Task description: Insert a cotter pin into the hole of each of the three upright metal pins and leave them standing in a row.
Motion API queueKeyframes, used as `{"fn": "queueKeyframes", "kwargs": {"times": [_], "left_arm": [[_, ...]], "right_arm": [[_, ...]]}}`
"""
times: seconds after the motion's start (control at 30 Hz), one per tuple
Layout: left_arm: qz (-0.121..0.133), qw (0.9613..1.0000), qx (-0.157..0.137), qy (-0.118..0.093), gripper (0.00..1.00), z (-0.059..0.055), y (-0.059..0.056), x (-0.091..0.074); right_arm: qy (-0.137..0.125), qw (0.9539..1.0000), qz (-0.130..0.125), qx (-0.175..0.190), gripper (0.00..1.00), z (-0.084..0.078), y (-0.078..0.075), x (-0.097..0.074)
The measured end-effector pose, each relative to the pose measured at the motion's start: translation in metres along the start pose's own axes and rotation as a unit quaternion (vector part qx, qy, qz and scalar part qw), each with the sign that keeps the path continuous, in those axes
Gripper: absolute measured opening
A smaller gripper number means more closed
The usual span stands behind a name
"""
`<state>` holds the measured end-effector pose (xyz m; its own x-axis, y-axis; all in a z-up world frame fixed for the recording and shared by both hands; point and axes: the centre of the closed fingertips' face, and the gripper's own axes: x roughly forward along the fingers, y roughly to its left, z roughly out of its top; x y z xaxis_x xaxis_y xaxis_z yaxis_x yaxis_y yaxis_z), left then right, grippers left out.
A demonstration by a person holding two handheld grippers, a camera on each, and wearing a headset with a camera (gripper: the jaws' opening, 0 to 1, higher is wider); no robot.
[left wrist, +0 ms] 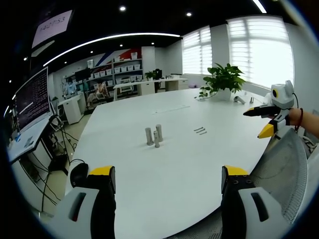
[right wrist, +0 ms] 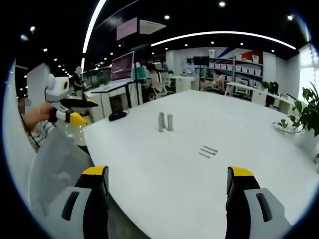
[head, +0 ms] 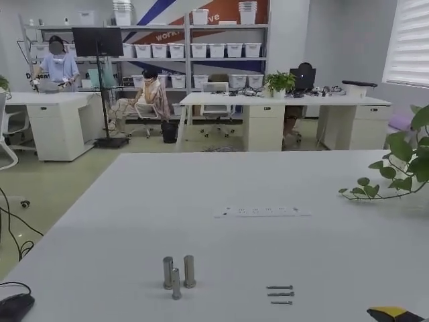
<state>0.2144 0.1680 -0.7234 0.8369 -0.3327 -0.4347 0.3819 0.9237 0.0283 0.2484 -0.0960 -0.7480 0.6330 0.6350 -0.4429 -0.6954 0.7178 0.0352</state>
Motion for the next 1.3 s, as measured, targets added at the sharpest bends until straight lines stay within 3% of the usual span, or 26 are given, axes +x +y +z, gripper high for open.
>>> {"fn": "queueKeyframes", "kwargs": {"times": [0.73, 0.97, 1.3], "left_arm": [[-0.003, 1.0000, -0.003, 0.001, 0.85, -0.004, -0.001, 0.001], [0.001, 1.0000, -0.004, -0.002, 0.79, -0.004, 0.003, 0.004], [-0.001, 0.9998, -0.010, -0.020, 0.70, 0.005, 0.014, 0.017]], "right_arm": [[-0.005, 1.0000, 0.005, -0.003, 0.96, 0.000, 0.000, -0.001], [-0.005, 0.9999, 0.014, -0.001, 0.94, 0.000, 0.004, 0.001], [-0.004, 0.9999, 0.012, -0.002, 0.94, 0.001, 0.001, 0.002]]}}
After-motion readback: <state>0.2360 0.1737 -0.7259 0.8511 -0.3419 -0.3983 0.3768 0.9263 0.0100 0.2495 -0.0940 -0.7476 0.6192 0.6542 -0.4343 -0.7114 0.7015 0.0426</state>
